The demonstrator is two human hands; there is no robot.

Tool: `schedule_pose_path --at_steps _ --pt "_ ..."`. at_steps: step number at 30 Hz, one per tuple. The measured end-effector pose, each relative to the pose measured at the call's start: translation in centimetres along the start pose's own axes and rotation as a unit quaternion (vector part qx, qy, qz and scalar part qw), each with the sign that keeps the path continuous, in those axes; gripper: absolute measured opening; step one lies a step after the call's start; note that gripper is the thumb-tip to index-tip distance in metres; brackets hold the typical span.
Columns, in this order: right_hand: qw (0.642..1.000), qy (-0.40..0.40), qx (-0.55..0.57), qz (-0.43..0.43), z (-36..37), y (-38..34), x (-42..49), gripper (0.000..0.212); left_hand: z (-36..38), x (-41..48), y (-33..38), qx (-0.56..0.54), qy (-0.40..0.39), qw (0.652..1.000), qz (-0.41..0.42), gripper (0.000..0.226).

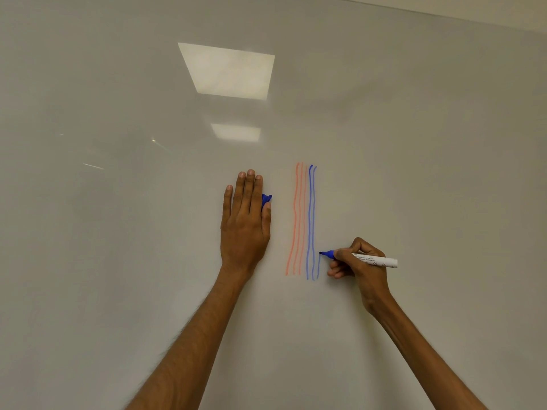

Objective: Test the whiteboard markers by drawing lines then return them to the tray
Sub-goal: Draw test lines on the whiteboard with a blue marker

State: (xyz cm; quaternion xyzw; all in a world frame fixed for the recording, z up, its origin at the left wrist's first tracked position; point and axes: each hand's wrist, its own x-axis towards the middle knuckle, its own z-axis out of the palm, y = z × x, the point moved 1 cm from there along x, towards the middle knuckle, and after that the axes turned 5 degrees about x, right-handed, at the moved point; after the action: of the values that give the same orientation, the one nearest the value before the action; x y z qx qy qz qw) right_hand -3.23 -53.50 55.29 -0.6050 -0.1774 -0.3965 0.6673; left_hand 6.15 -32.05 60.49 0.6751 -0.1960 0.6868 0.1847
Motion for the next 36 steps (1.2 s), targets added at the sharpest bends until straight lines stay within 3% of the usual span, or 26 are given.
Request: schedule_pose_path --at_steps 36 --pt "0.997 0.018 0.033 -0.061 3.4 -6.3 7.0 0.015 -0.3 0.1 0.1 0.002 0.003 1.000 -0.002 0.053"
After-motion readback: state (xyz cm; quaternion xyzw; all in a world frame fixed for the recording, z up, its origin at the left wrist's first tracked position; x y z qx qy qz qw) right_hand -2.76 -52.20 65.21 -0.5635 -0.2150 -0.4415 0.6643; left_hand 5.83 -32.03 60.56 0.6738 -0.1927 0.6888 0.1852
